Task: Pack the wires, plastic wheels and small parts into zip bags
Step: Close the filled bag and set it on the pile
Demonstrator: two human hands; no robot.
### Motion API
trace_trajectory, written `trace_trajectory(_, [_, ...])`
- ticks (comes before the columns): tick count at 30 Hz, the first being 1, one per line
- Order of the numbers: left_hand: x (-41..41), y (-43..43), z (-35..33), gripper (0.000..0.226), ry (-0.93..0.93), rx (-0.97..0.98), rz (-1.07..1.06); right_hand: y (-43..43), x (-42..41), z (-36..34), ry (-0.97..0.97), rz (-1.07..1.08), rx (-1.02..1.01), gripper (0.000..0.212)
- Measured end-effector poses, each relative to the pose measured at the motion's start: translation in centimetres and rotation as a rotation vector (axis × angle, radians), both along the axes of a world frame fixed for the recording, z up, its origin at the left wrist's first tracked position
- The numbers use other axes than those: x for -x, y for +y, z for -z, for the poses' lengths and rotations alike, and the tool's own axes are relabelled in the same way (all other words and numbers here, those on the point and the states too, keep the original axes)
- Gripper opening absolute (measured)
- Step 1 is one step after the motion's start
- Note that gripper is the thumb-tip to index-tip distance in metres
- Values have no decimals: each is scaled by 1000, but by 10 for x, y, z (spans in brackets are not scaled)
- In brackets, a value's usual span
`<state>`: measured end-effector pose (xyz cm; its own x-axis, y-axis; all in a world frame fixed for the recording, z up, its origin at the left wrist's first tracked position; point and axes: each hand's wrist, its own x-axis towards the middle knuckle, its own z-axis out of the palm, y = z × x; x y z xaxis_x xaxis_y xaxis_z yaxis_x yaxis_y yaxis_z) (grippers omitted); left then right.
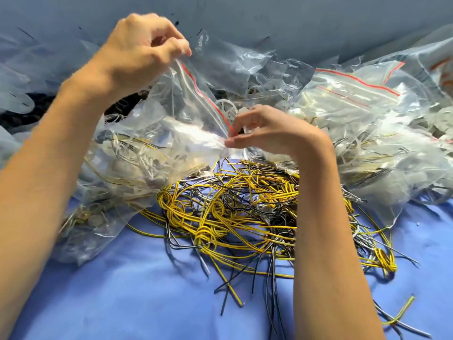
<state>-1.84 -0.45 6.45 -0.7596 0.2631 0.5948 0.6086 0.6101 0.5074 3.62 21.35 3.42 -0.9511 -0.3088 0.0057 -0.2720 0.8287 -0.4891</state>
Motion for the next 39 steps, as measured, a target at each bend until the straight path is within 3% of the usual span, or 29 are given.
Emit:
trace_trajectory(5, [7, 0, 7, 21, -189, 68, 95, 3, -7, 8, -338, 3, 361, 17])
trace_trajectory(8, [7, 2, 6, 14, -208, 46, 171, 2, -8, 2, -225, -6, 489, 15])
trace_trajectory(14, [-3, -9, -10, 38, -48, -233, 395, 5, -20, -18, 50, -32, 708, 22])
trace_trajectory(17, [-1, -25, -21, 45, 18, -410, 390, 14, -28, -29, 219, -44, 846, 27])
trace_trajectory(20, [-3, -25, -24, 44, 23, -459, 337, 19, -28, -31, 333, 9, 939, 26])
trace_trajectory(23, [-9, -11, -10, 38, -125, -530, 353, 19, -19, -13, 201, 160, 853, 27])
trace_trajectory(26, [-6, 3, -2, 21, -258, -587, 376, 27, -13, 1, 39, 139, 888, 11])
trace_trajectory(30, [-5, 14, 5, 11, -352, -539, 452, 41, -7, 10, 92, 83, 1003, 16])
trace_trajectory(35, [-2, 26, 13, 10, -316, -543, 477, 44, 5, 23, 42, 118, 1227, 12])
trace_trajectory(39, [-2, 29, 15, 9, -256, -567, 457, 45, 7, 34, -110, 184, 1092, 26])
